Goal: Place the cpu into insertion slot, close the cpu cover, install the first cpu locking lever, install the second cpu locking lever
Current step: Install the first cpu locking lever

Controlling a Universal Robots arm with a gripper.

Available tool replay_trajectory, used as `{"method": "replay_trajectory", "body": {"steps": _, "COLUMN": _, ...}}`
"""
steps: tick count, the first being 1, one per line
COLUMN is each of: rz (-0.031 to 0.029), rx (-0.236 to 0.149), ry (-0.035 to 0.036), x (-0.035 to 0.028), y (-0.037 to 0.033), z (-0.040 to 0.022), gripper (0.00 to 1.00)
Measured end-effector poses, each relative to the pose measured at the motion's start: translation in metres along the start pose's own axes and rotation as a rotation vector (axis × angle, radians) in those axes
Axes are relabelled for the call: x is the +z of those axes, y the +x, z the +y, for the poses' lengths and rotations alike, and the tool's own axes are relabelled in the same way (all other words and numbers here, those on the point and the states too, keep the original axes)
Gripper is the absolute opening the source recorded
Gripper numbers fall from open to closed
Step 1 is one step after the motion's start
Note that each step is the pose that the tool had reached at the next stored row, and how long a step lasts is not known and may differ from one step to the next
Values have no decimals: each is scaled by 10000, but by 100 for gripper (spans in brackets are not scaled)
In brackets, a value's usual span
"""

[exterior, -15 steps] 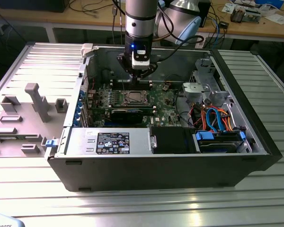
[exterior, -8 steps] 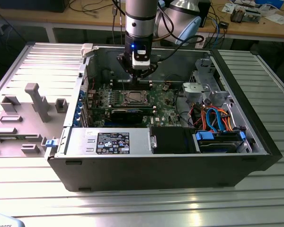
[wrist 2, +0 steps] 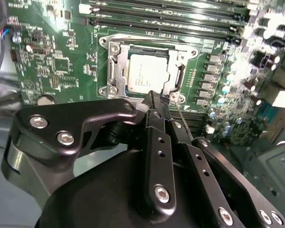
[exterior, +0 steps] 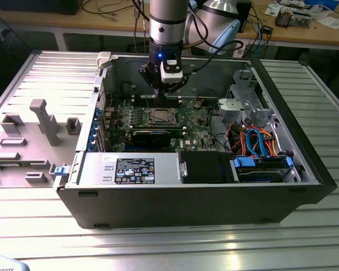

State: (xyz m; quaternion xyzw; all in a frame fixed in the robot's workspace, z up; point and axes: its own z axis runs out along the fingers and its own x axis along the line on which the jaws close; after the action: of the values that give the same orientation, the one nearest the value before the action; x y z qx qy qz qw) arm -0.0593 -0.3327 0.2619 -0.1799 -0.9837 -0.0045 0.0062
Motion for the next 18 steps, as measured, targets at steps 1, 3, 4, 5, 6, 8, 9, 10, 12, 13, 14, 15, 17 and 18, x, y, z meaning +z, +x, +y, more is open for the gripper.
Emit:
{"method": "replay_trajectory", "body": {"steps": 1, "rz": 1, "rx": -203, "ry": 3, "x": 1, "y": 0, "z": 0, "gripper": 11}}
{"method": "replay_trajectory", "body": {"steps": 3, "rz": -42, "rx": -742, "ry": -10, "x": 3, "y": 0, "z": 0, "gripper": 11}}
{"method": "replay_trajectory", "body": {"steps": 4, "rz": -90, "rx": -792, "ry": -37, "x": 3, "y": 0, "z": 0, "gripper": 11}}
{"method": "replay_trajectory", "body": {"steps": 5, "rz": -123, "rx": -803, "ry": -117, "x": 3, "y": -1, "z": 0, "gripper": 11}}
{"method": "replay_trajectory", "body": {"steps": 6, "rz": -149, "rx": -817, "ry": -173, "x": 3, "y": 0, "z": 0, "gripper": 11}}
{"method": "replay_trajectory", "body": {"steps": 8, "rz": -187, "rx": -1052, "ry": -204, "x": 5, "y": -1, "z": 0, "gripper": 11}}
{"method": "replay_trajectory", "body": {"steps": 9, "rz": -188, "rx": -1340, "ry": -205, "x": 7, "y": 0, "z": 0, "gripper": 11}}
{"method": "replay_trajectory", "body": {"steps": 10, "rz": -183, "rx": -1599, "ry": -203, "x": 8, "y": 0, "z": -1, "gripper": 11}}
{"method": "replay_trajectory", "body": {"steps": 12, "rz": -176, "rx": -1981, "ry": -202, "x": 10, "y": 0, "z": -1, "gripper": 11}}
{"method": "replay_trajectory", "body": {"steps": 13, "rz": -173, "rx": -2145, "ry": -202, "x": 11, "y": 0, "z": 0, "gripper": 11}}
{"method": "replay_trajectory", "body": {"steps": 14, "rz": -166, "rx": -2520, "ry": -199, "x": 12, "y": 0, "z": -1, "gripper": 11}}
{"method": "replay_trajectory", "body": {"steps": 15, "rz": -164, "rx": -2669, "ry": -199, "x": 13, "y": 0, "z": 0, "gripper": 11}}
{"method": "replay_trajectory", "body": {"steps": 17, "rz": -161, "rx": -2894, "ry": -201, "x": 15, "y": 9, "z": -4, "gripper": 11}}
{"method": "replay_trajectory", "body": {"steps": 18, "rz": -160, "rx": -2933, "ry": -202, "x": 16, "y": 19, "z": -7, "gripper": 11}}
